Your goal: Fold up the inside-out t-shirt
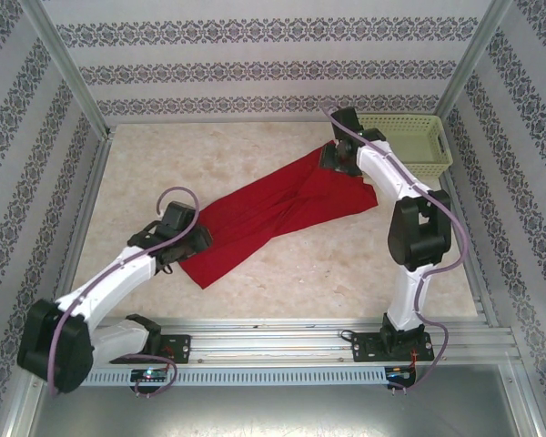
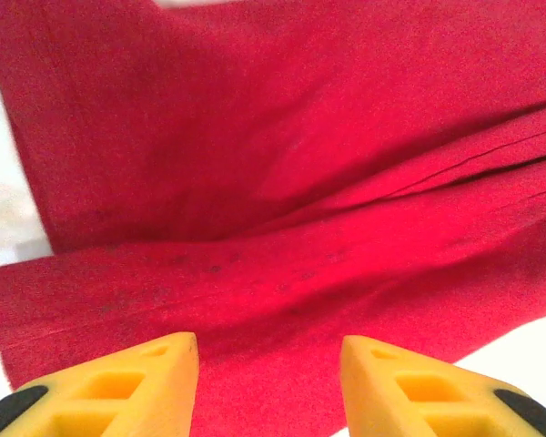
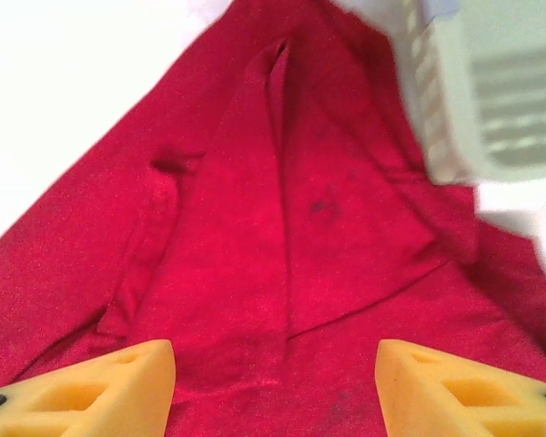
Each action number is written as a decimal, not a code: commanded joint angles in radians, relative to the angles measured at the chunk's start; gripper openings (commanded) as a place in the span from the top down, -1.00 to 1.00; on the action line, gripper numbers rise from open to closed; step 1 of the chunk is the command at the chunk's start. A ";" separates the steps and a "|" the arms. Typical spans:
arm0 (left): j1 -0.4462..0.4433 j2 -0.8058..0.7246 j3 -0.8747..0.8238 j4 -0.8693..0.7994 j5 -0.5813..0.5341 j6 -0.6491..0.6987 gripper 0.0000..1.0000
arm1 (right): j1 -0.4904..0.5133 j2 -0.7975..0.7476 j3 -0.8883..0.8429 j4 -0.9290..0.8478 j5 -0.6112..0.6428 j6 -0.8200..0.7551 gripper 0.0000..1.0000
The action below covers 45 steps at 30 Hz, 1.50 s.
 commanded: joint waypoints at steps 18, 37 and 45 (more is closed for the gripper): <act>0.292 0.207 -0.109 0.130 0.124 0.100 0.14 | -0.067 0.092 -0.241 0.108 0.012 0.141 -0.16; -0.045 -0.055 -0.142 -0.067 -0.014 -0.039 -0.07 | -0.023 -0.119 -0.505 0.186 -0.049 0.083 -0.20; 0.101 0.053 -0.188 -0.009 -0.013 -0.010 0.28 | -0.070 -0.050 -0.447 0.142 0.031 0.109 -0.18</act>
